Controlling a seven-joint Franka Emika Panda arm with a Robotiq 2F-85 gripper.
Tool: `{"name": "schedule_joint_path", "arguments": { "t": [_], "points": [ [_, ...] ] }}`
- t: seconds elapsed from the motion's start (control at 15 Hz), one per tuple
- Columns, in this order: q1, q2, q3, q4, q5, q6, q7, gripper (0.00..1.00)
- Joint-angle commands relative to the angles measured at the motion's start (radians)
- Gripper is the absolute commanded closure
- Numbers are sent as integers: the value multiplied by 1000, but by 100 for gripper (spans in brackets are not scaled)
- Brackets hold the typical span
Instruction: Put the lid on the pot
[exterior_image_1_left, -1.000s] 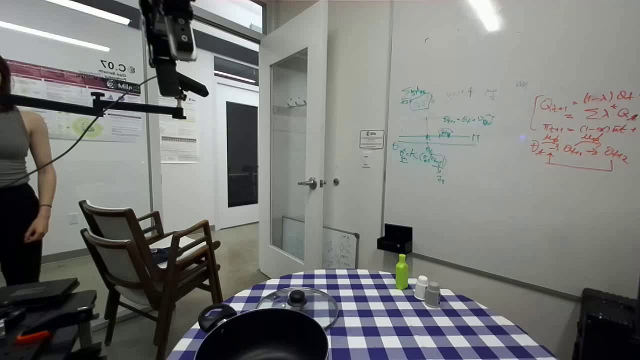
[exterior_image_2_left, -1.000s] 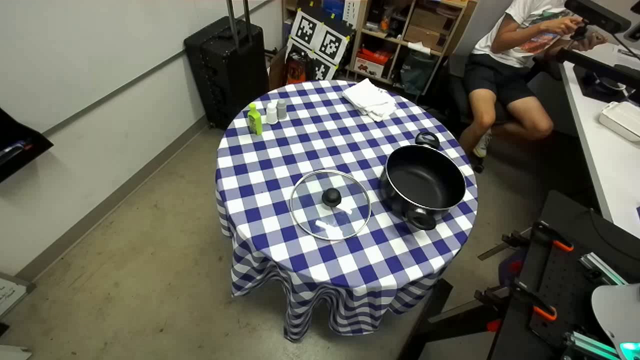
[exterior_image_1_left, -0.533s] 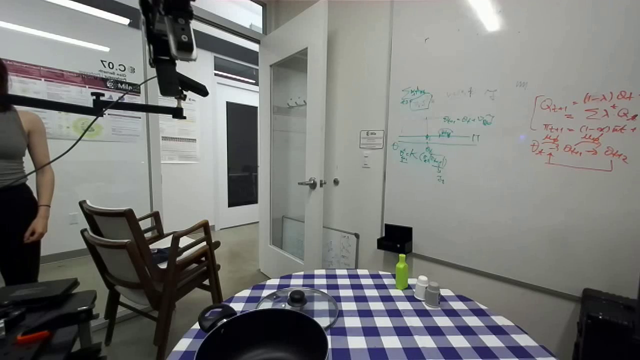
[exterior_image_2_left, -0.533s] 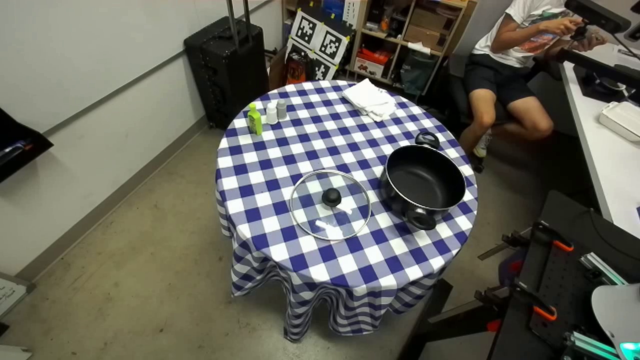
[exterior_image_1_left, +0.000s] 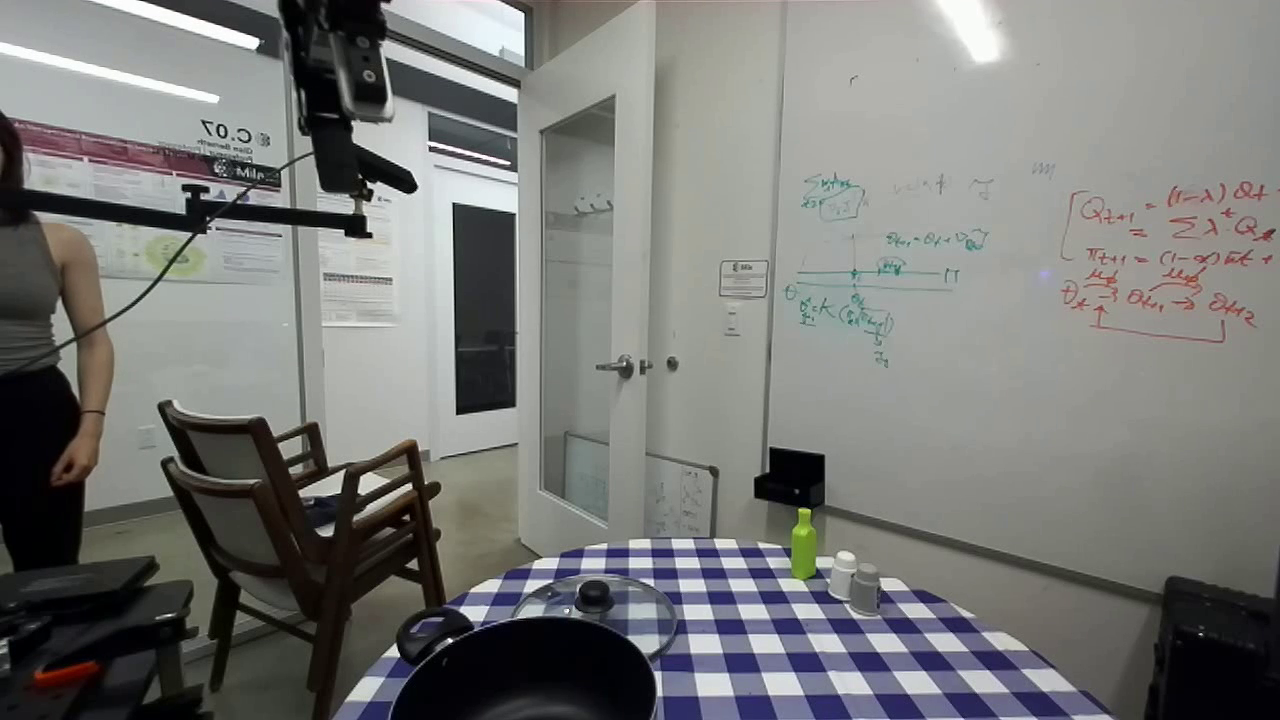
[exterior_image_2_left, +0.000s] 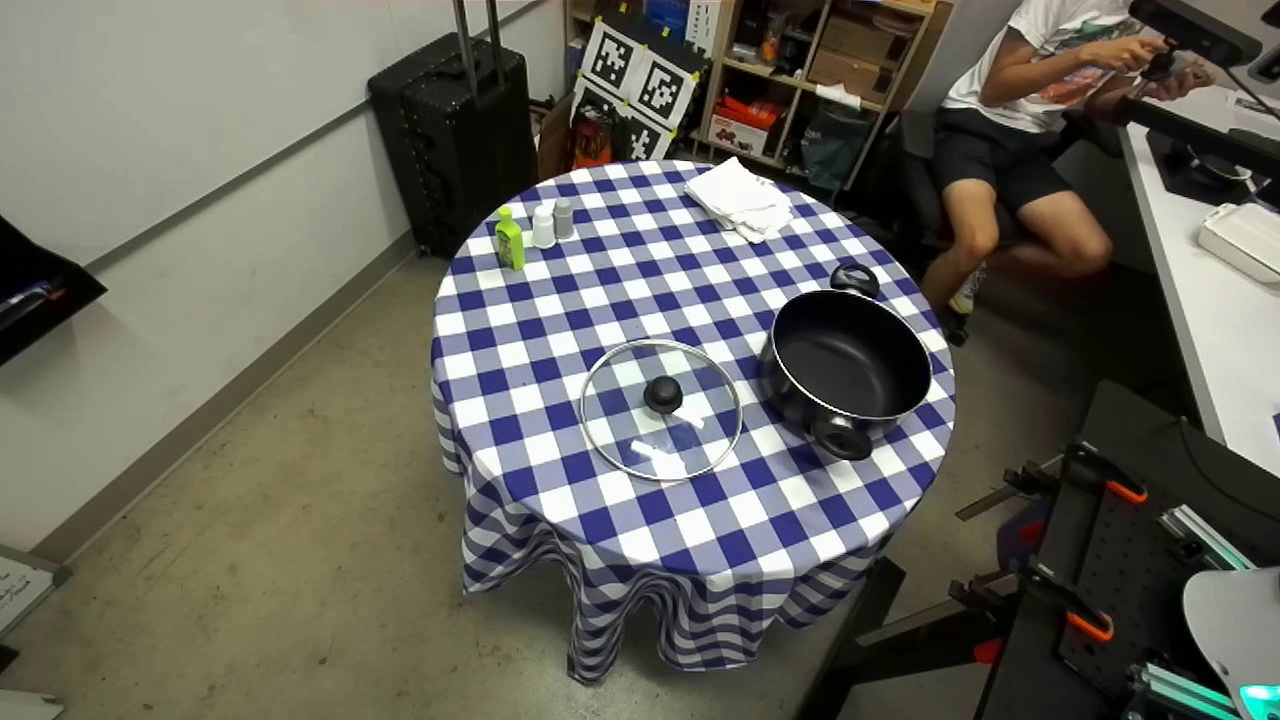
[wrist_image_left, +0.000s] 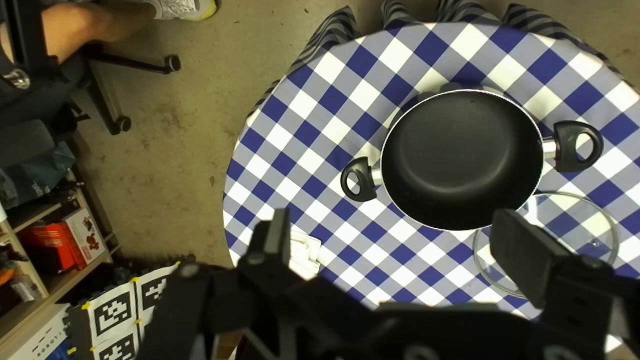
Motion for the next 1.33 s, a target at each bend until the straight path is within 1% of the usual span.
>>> {"name": "schedule_joint_path", "arguments": {
  "t": [0.0, 0.4, 0.67, 0.93, 1.07, 1.27],
  "points": [
    [5, 0, -3, 3, -2, -4, 2, 0],
    [4, 0, -3, 0, -6, 6, 3, 0],
    [22, 14, -2, -26, -7, 28, -16, 0],
    [60, 30, 17, -91, -1, 45, -33, 0],
    [81, 34, 44, -137, 8, 47, -6, 0],
    [133, 26, 86, -242, 14, 122, -3, 0]
  ]
}}
